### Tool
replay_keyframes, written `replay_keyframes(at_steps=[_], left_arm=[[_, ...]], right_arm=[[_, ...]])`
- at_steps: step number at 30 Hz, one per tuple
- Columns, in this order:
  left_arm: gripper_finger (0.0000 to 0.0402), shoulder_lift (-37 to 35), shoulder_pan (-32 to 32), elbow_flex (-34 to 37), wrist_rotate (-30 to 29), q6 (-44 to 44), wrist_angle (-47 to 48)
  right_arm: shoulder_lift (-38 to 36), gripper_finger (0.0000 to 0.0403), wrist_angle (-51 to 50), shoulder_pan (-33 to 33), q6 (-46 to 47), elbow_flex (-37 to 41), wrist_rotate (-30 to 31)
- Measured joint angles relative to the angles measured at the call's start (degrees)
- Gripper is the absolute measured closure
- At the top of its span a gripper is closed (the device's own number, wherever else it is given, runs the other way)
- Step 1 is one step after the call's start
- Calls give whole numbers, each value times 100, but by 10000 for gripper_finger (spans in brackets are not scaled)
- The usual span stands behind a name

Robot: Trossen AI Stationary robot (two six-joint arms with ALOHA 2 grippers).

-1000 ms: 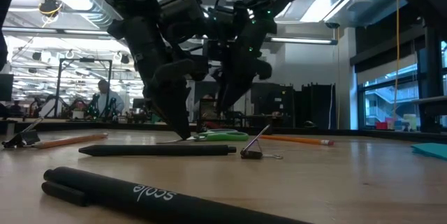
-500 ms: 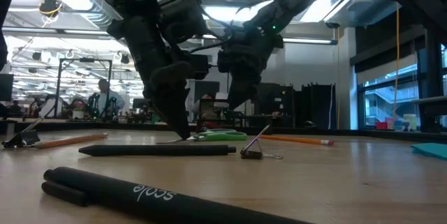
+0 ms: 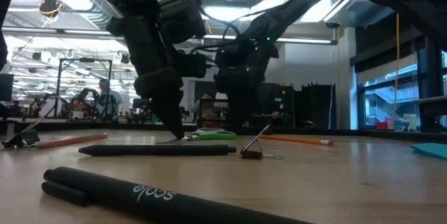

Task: Pick and place office supplies into organizer
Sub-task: Put the green scissors into the desk organizer

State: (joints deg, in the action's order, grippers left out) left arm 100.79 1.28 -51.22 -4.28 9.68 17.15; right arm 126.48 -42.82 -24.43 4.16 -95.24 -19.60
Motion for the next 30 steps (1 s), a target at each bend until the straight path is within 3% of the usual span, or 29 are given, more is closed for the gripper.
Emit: replay_keyframes(at_steps=[17, 30], left_arm=[[400, 3, 36, 4, 233, -596, 60], [399, 280, 232, -33, 944, -1232, -31]], right_arm=[[126, 256, 317, 103, 332, 2, 48], [115, 256, -455, 97, 4, 0, 37]])
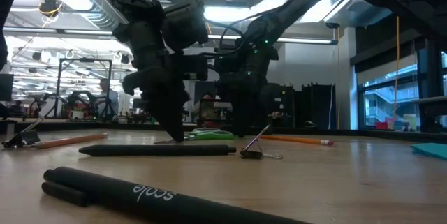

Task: Pick and place office supplies into organizer
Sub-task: Put the green scissors into the desk organizer

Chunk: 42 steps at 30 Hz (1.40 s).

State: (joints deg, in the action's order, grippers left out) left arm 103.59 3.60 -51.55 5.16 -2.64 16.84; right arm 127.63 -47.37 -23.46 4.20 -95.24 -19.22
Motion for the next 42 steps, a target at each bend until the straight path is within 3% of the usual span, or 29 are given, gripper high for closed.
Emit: replay_keyframes(at_steps=[8, 14, 17, 23, 26, 42], left_arm=[[400, -44, -4, 2, 1, -308, 16], [399, -44, -9, 2, -5, -332, 17], [399, -44, -12, 2, -6, -373, 20], [400, -44, -20, 2, 17, -486, 19], [399, -44, -20, 2, 23, -522, 20], [400, -44, -22, 4, 34, -565, 15]], right_arm=[[-180, 256, -37, -2, -209, 0, 17], [-223, 256, 313, 67, -1640, -215, 21], [-227, 256, 769, 214, -1934, -199, 59], [-227, 256, 1159, 500, -2534, -195, 1342], [-227, 256, 1217, 556, -2828, -195, 1567], [-219, 256, 1180, 595, -3066, -195, 1566]])
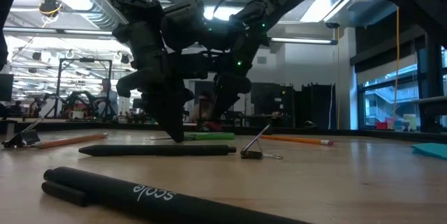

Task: Pick and place office supplies into organizer
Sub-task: Put the green scissors into the desk organizer

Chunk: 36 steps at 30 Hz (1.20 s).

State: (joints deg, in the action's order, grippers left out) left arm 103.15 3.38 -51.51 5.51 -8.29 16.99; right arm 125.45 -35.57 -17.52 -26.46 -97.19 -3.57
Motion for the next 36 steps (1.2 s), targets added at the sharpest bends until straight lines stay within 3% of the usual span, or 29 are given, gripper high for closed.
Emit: replay_keyframes(at_steps=[11, 16, 23, 36], left_arm=[[400, -774, 0, 62, -523, 356, 375], [399, -841, 0, 59, -584, 784, 430], [399, -844, 2, 55, -1184, 1186, 795], [398, -829, 11, 44, -1347, 1526, 994]], right_arm=[[2, 256, -59, -4, 77, 0, -1], [2, 256, -55, -7, 83, 0, -1], [2, 256, -56, -7, 88, 0, -1], [2, 256, -45, -9, 90, 0, -1]])
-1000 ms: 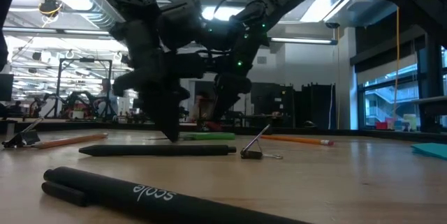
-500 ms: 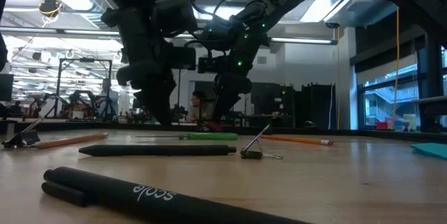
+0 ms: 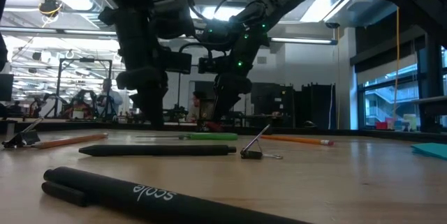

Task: Pick and place office supplies into organizer
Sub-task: Put the green scissors into the desk organizer

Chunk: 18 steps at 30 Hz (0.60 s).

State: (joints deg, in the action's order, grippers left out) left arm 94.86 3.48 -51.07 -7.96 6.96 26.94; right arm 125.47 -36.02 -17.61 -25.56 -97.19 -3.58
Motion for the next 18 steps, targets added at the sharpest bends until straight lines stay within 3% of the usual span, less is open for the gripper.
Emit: replay_keyframes(at_steps=[18], left_arm=[[398, 495, 37, -37, -14, -20, -46]], right_arm=[[2, 256, -111, 0, 0, 0, -12]])
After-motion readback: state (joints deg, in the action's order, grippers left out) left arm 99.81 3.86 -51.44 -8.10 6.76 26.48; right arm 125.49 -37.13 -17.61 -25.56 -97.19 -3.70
